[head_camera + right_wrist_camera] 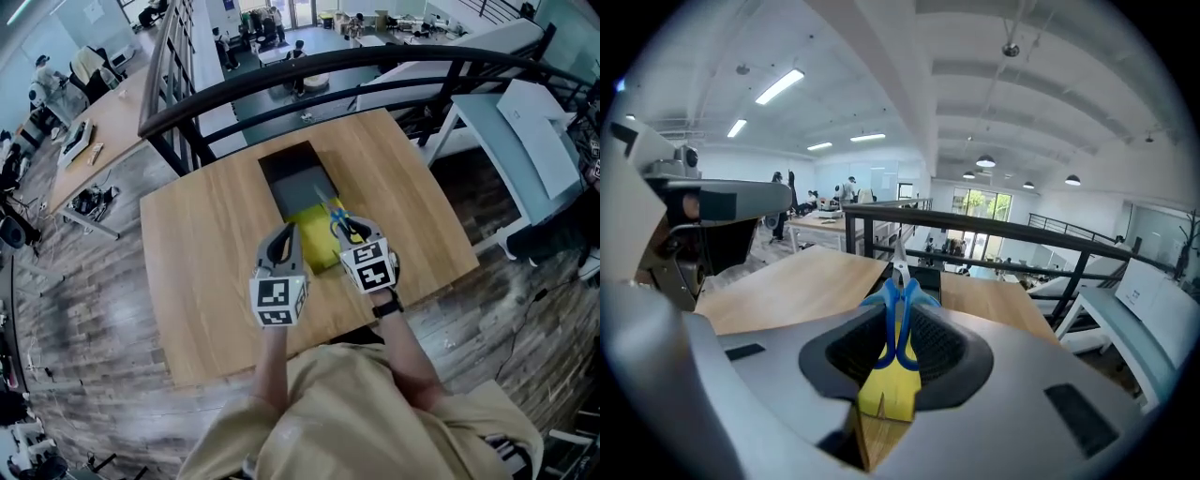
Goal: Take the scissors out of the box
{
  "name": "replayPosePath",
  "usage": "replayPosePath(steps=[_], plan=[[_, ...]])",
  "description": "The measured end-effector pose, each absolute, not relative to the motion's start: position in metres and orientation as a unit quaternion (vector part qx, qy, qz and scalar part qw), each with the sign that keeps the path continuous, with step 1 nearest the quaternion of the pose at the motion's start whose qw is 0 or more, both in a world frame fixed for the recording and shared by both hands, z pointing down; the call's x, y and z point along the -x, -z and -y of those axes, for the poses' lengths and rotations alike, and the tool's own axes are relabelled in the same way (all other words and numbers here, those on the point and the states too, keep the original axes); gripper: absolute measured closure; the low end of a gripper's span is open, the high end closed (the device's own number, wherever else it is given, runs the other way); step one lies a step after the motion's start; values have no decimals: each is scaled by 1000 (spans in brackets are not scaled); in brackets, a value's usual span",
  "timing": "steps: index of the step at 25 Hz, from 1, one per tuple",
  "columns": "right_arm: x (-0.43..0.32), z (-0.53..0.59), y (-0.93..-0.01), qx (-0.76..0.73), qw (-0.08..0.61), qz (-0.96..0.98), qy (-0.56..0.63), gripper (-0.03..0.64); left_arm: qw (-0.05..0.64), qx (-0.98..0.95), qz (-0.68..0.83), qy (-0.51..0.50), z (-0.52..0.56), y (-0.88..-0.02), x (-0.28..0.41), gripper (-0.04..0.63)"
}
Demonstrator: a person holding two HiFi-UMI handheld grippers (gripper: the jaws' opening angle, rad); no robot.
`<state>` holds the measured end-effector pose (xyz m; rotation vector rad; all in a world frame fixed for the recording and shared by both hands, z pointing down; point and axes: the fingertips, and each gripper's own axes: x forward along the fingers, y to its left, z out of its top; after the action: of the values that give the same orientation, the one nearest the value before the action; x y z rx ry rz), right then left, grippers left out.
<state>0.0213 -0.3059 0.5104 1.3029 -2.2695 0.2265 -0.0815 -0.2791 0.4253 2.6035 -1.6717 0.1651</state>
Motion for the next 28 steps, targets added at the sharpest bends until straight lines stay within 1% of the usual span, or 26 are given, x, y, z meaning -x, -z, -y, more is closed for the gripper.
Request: replayPosePath(steps=[6,19,28], plan=[[-36,294,-468,-507,197,838,-42,534,-9,-834,550,-36,271,-396,82,584],[-61,275,-365,-539,67,839,24,534,-39,-829,558,-10,264,-355,81,584],[-62,280,-348,-544,52,836,45,534,-49,-821,568,-9,268,-335,82,584]])
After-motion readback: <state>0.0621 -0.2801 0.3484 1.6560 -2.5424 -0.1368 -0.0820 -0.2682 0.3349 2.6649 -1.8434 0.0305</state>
